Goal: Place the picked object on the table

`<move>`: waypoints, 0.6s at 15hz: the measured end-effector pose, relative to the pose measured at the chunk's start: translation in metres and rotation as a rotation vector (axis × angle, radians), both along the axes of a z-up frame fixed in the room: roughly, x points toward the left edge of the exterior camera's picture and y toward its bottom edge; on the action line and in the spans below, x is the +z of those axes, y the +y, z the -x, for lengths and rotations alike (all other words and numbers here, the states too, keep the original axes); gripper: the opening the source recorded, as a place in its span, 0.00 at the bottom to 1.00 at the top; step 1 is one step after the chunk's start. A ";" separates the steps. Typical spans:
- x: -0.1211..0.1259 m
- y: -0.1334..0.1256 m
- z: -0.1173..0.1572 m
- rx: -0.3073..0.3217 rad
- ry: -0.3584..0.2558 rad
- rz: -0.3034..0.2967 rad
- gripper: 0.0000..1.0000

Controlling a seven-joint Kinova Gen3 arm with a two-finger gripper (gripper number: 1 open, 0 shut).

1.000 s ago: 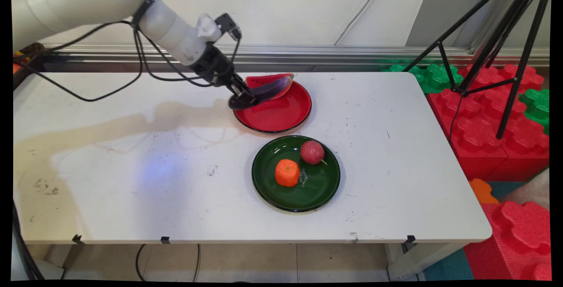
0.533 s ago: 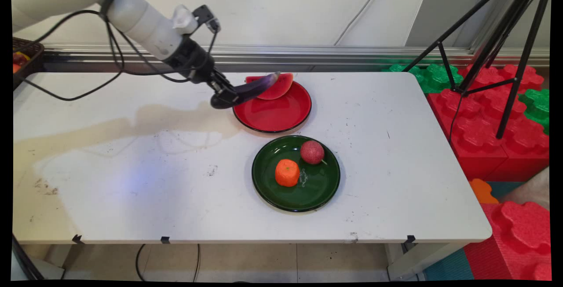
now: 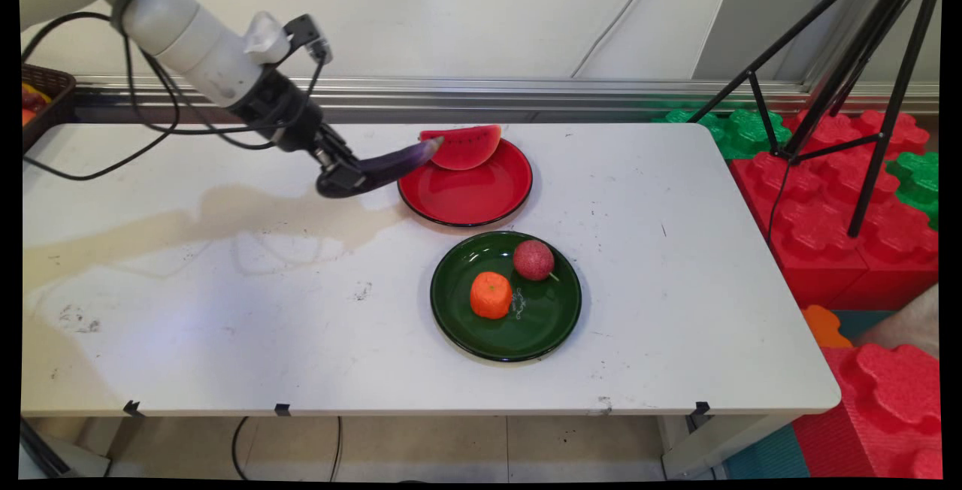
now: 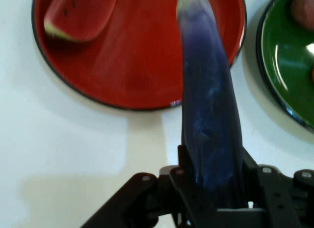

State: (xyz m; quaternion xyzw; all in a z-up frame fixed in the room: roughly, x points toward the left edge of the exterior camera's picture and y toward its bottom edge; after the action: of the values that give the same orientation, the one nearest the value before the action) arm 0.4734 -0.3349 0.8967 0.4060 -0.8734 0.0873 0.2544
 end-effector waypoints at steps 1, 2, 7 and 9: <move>-0.001 0.004 -0.004 0.005 -0.004 -0.009 0.00; -0.002 0.007 -0.007 0.009 -0.007 -0.015 0.00; -0.012 0.021 -0.022 0.046 -0.027 -0.055 0.00; -0.017 0.023 -0.027 0.067 -0.034 -0.069 0.00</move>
State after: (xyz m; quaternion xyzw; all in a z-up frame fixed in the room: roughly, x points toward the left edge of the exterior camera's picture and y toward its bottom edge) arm 0.5005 -0.3115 0.8795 0.4420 -0.8660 0.0727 0.2224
